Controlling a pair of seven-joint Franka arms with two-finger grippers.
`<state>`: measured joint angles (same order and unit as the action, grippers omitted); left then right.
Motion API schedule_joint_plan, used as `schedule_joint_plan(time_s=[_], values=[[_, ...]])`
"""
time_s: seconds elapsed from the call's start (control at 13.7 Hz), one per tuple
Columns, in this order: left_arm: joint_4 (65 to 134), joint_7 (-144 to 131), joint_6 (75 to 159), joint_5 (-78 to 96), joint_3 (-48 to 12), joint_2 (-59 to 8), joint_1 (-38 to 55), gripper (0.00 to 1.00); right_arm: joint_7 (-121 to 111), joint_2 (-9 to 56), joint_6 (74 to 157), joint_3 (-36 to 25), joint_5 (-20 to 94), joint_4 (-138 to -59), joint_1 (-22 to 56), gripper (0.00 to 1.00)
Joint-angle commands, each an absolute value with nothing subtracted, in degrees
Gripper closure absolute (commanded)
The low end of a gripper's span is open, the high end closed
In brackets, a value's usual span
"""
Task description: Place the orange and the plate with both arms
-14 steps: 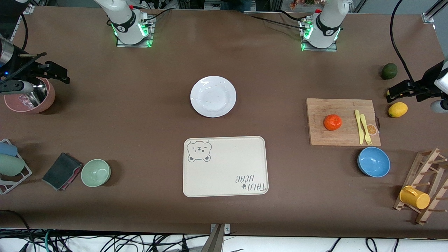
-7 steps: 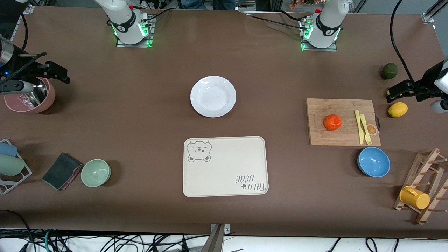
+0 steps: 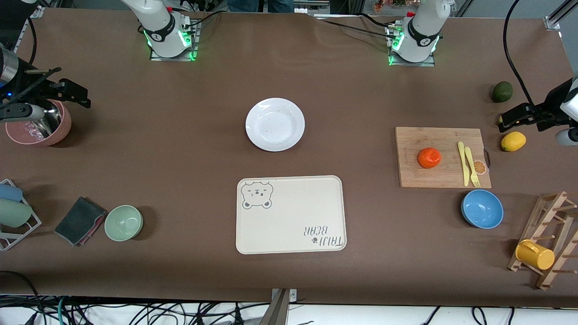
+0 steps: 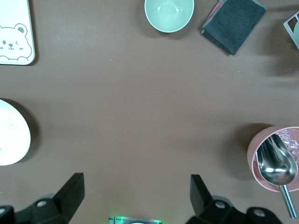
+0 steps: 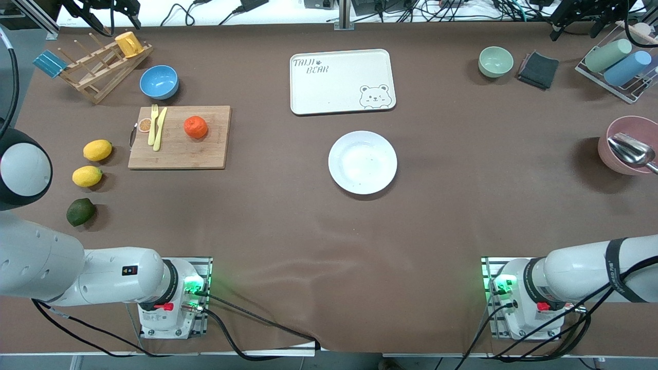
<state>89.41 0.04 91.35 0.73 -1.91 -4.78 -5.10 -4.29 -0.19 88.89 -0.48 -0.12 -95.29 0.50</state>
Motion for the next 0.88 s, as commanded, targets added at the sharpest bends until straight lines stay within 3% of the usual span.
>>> schedule_joint_plan(time_s=[0.0,0.81], values=[[88.42,0.44,90.79,1.49,-1.76,-5.1,-4.83,0.0,-4.05,0.17,88.07,-0.26,-0.09,-94.04,0.44,0.0],[88.42,0.35,90.79,1.49,-1.76,-5.1,-4.83,0.0,-3.69,0.09,88.24,-0.26,-0.09,-93.78,0.53,0.0]])
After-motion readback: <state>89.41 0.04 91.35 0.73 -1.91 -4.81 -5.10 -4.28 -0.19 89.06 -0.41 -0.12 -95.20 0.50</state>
